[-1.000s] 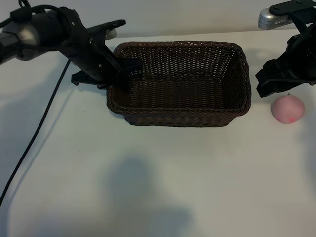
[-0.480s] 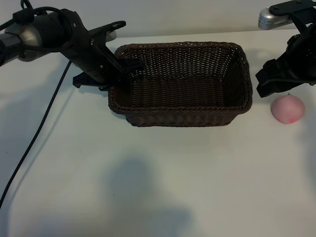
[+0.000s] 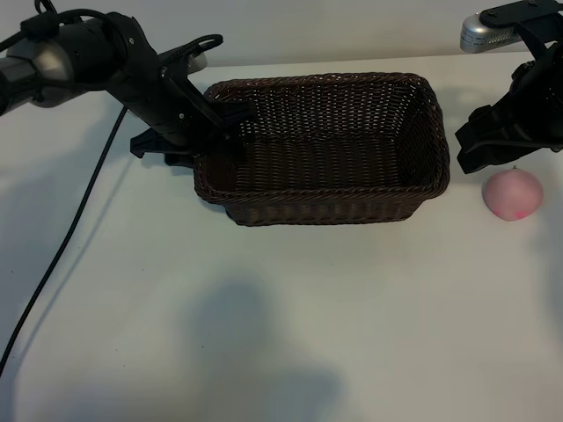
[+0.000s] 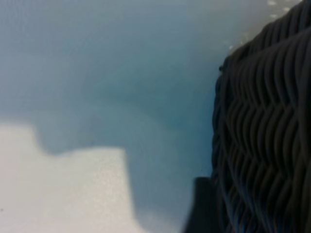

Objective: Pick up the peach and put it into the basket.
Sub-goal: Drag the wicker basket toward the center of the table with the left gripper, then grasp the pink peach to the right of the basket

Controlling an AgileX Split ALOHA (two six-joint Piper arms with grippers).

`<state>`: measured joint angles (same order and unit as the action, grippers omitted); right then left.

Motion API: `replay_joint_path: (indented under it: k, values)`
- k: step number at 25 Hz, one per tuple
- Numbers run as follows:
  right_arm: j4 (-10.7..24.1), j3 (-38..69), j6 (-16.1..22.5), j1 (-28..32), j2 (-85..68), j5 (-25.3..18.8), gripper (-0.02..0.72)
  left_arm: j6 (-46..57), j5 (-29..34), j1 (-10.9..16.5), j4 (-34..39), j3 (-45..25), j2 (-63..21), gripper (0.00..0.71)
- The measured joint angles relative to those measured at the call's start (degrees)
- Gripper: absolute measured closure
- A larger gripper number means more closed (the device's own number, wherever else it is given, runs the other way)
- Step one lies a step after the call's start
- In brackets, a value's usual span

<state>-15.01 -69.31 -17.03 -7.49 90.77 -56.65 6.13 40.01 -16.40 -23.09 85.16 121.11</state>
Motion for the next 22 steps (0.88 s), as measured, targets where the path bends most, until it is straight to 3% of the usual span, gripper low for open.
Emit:
replay_joint_path:
  k: [3,12,17,20,22]
  values:
    - [0.0,0.0,0.0,0.0,0.0,0.0,0.108,0.17,0.19,0.0,1.62,0.0,-1.66,0.01]
    - [0.0,0.0,0.0,0.0,0.0,0.0,0.108,3.12,8.23,0.0,15.51,0.0,-12.54,0.023]
    - [0.0,0.0,0.0,0.0,0.0,0.0,0.108,2.92,10.92,0.21,19.73,0.0,-18.32,0.031]
    - [0.0,0.0,0.0,0.0,0.0,-0.04,0.108,0.9,13.06,2.02,19.74,0.0,-20.56,0.036]
    - [0.0,0.0,0.0,0.0,0.0,-0.04,0.108,-0.69,14.65,4.86,19.74,0.0,-22.2,0.039]
